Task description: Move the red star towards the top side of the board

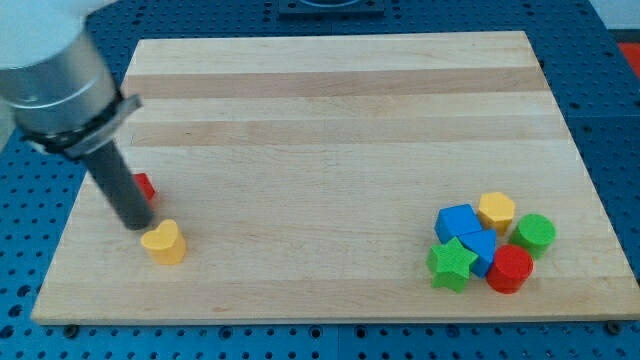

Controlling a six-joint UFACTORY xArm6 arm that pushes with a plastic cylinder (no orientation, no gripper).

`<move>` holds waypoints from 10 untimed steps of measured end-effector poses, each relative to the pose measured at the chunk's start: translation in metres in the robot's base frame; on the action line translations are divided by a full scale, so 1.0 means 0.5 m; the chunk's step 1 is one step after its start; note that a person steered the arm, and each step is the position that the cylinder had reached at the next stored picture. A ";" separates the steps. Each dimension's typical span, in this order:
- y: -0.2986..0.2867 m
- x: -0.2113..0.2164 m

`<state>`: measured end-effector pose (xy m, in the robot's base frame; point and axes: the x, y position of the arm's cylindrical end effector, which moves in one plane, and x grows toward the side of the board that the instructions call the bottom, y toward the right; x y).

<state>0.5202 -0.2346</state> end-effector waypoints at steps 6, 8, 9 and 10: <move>0.081 -0.188; 0.081 -0.207; 0.081 -0.236; 0.081 -0.237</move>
<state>0.4019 -0.1941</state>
